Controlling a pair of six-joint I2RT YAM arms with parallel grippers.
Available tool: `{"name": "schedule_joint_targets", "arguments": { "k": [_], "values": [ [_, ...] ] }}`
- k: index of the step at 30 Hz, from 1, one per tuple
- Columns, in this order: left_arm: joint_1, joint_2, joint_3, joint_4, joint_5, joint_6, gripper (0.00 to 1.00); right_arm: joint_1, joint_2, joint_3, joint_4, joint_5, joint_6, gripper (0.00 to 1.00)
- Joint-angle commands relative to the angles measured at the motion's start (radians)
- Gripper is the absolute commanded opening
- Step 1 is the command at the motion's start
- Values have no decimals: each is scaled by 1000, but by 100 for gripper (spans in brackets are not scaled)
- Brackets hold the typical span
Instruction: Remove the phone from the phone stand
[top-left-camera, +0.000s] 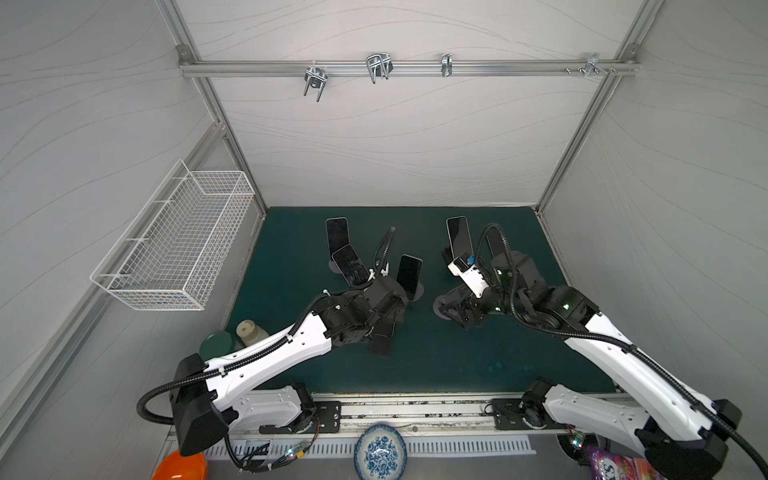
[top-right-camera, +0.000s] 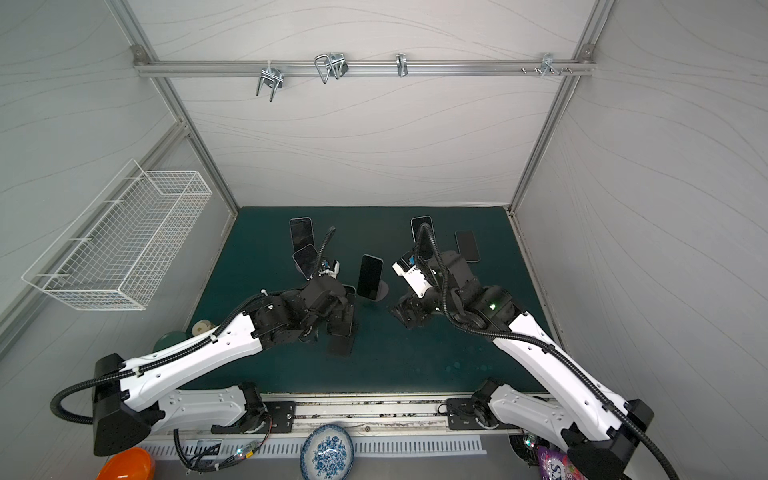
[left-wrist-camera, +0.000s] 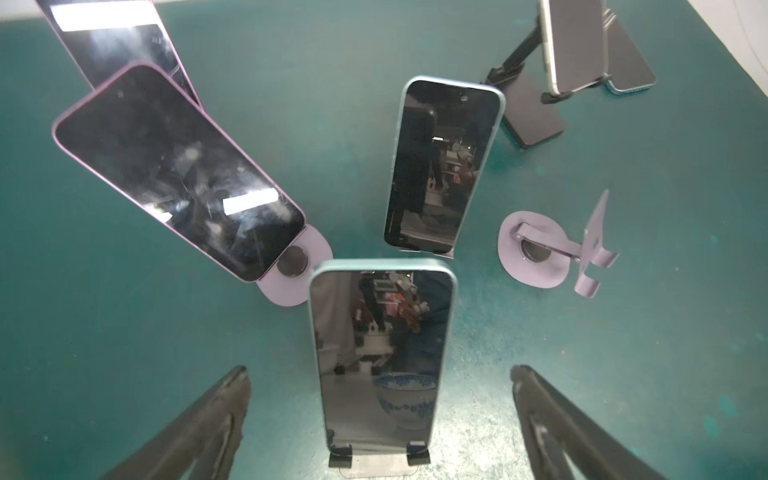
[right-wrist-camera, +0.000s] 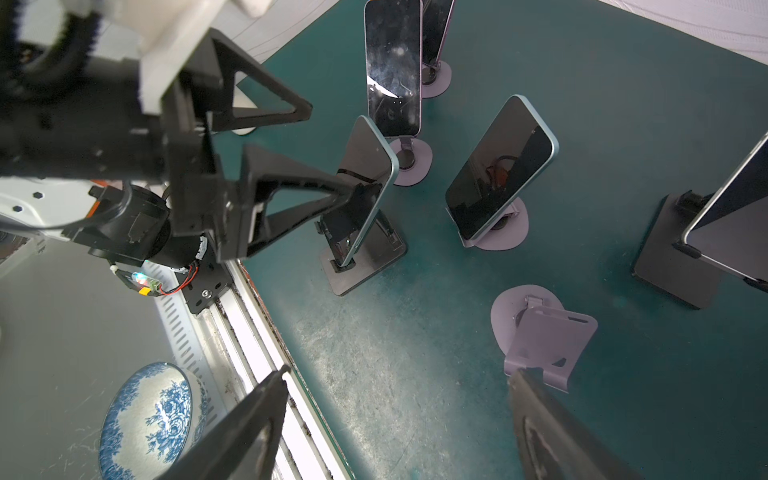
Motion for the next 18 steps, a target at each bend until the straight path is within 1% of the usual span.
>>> {"name": "schedule_joint_targets", "arguments": {
  "k": [1, 6, 18],
  "values": [
    [45, 26, 30, 8, 101, -31, 99, 13, -5, 10, -5, -17, -24, 85],
    [60, 66, 51, -1, 126, -13, 99, 17, -6, 10, -6, -15, -29, 85],
    [118, 157, 93, 15, 197, -28, 99, 20, -25, 2, -19, 0, -51, 86]
  ]
}}
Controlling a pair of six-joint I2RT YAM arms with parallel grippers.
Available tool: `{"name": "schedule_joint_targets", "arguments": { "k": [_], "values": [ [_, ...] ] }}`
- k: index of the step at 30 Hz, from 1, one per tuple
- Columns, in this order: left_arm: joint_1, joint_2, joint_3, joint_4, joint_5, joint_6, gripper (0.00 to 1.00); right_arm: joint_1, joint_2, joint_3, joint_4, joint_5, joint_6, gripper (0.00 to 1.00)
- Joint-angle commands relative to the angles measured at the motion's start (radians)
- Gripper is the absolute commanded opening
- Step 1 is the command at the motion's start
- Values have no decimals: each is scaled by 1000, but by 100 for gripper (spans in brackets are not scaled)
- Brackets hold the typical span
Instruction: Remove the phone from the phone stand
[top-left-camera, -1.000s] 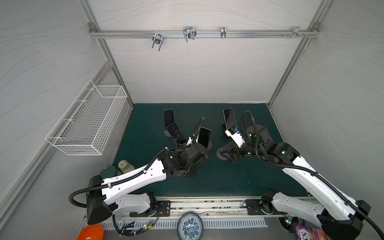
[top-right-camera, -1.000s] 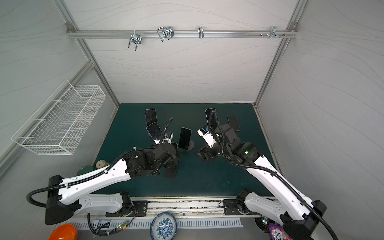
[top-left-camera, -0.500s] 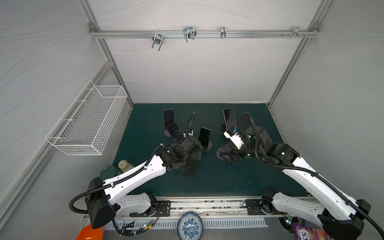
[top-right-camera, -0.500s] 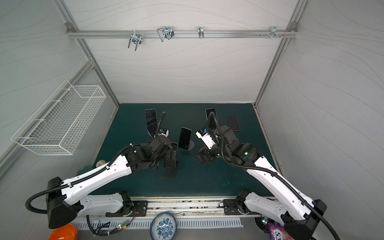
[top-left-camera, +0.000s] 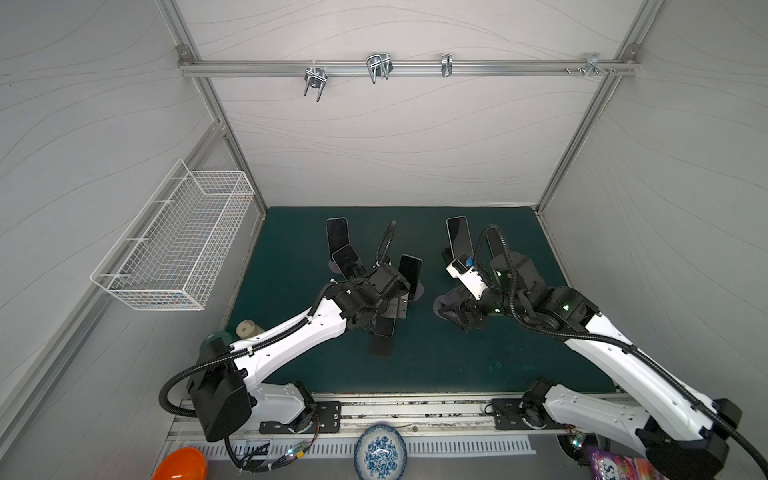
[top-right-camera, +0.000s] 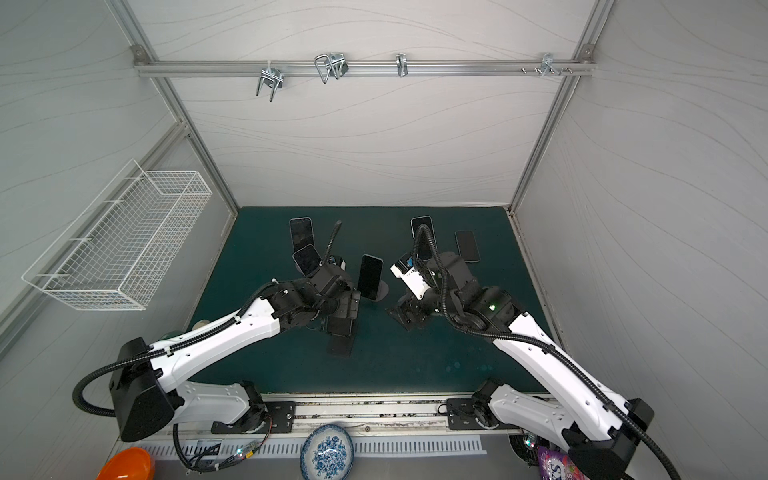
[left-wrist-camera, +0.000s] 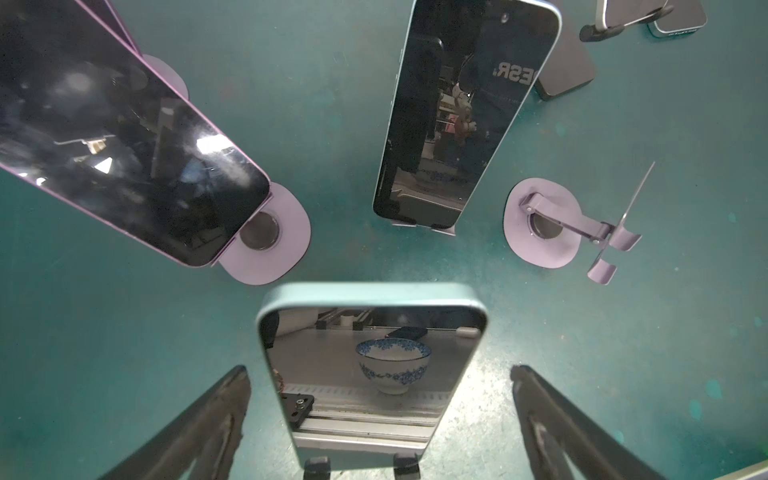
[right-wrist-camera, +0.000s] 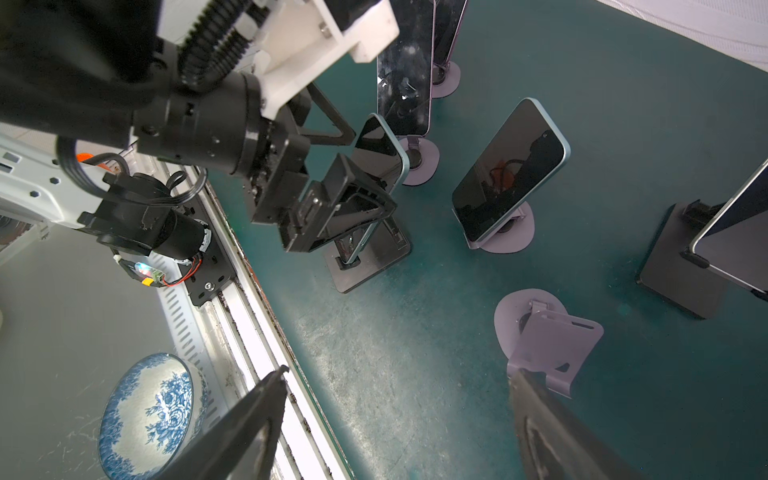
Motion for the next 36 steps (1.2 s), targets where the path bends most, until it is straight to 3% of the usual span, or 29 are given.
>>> {"name": "schedule_joint_targets", "arguments": {
  "k": [1, 19, 36],
  "values": [
    [20, 24, 59, 10, 14, -24, 99, 6, -22, 2, -20, 4, -32, 86],
    [52, 94, 82, 14, 64, 9, 98, 7, -8, 4, -20, 22, -50, 87],
    [53, 89, 48, 7, 70, 2, 90, 7, -8, 6, -26, 15, -46, 86]
  ]
}}
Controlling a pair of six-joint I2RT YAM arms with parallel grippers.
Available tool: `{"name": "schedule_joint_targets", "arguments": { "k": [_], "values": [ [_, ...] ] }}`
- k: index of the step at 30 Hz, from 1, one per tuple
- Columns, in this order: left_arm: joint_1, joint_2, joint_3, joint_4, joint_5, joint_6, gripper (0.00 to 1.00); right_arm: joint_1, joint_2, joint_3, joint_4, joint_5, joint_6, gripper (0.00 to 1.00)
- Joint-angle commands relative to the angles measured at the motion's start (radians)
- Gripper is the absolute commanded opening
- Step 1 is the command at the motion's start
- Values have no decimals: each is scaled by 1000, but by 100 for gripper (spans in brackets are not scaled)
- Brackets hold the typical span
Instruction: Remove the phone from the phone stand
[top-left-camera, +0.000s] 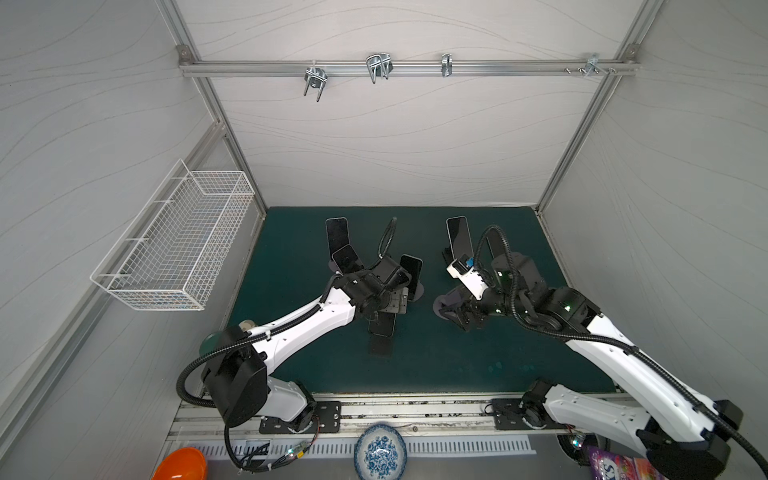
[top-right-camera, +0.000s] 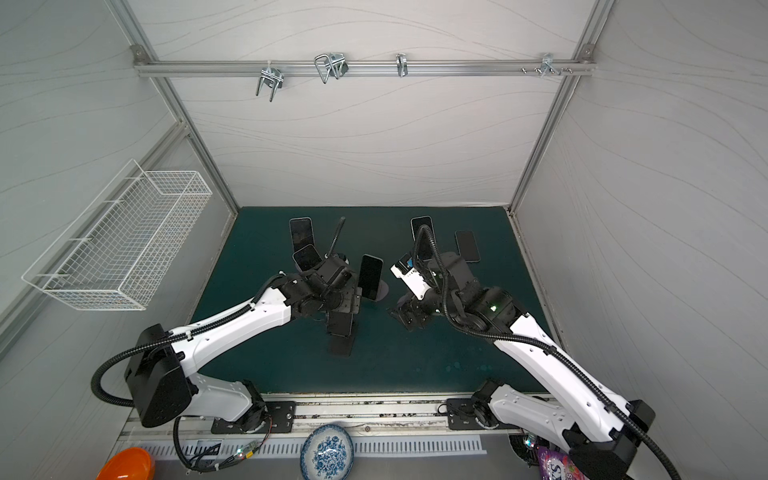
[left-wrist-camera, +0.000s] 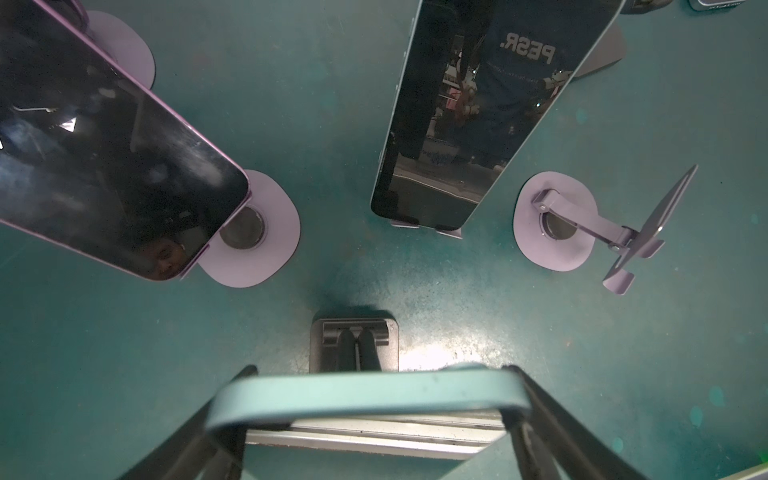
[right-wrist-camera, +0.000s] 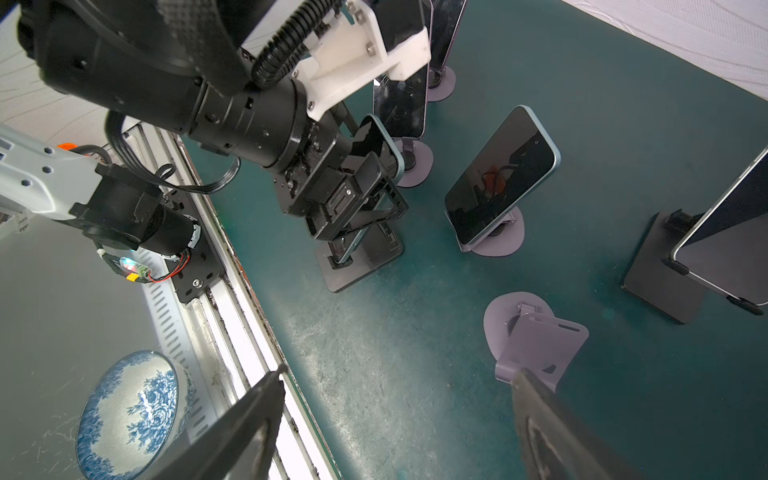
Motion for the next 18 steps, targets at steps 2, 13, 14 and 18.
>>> {"name": "schedule_joint_targets", "arguments": {
  "k": [2, 13, 14, 18],
  "values": [
    [5, -11, 2, 11, -6, -13, 89, 6, -1, 8, -25, -5, -15, 86],
    [6, -37, -19, 11, -5, -21, 79, 7, 11, 14, -19, -9, -13, 86],
    [6, -39, -19, 12, -4, -21, 78, 7, 11, 15, -19, -10, -12, 86],
    [5, -46, -22, 11, -3, -23, 76, 8, 12, 19, -18, -10, -12, 86]
  ]
}}
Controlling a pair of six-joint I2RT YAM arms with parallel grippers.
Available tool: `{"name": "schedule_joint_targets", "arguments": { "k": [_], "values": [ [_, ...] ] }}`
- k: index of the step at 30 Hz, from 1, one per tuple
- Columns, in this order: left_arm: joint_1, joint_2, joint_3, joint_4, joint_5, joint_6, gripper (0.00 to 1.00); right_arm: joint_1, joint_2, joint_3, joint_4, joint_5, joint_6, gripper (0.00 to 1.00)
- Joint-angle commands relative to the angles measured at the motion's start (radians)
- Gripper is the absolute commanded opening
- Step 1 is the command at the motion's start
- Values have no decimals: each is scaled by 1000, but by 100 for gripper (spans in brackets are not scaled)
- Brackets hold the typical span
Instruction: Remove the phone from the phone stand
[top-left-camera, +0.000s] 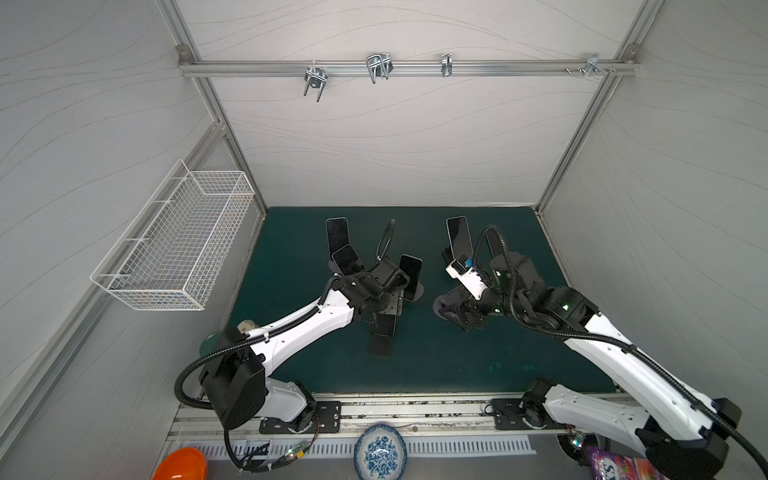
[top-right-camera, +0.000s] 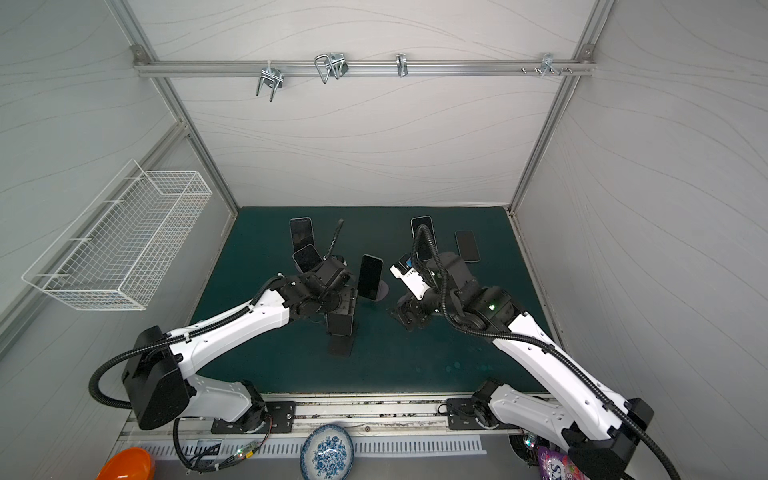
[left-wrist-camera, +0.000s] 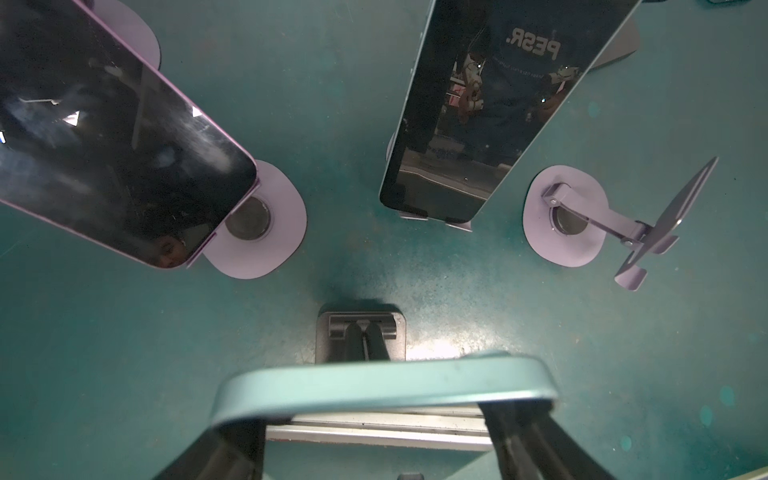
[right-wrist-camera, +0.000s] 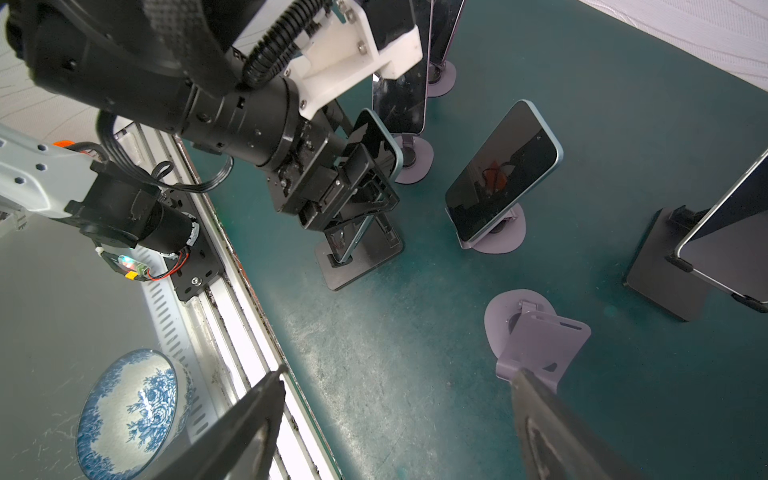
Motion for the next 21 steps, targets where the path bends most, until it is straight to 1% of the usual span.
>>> {"name": "schedule_joint_targets", "arguments": {
  "k": [1, 21],
  "values": [
    [1, -30, 4, 12, -2, -15, 75, 8, 4, 19, -15, -10, -13, 86],
    [2, -56, 5, 18, 6, -10, 65, 8, -4, 19, -19, -7, -16, 86]
  ]
}}
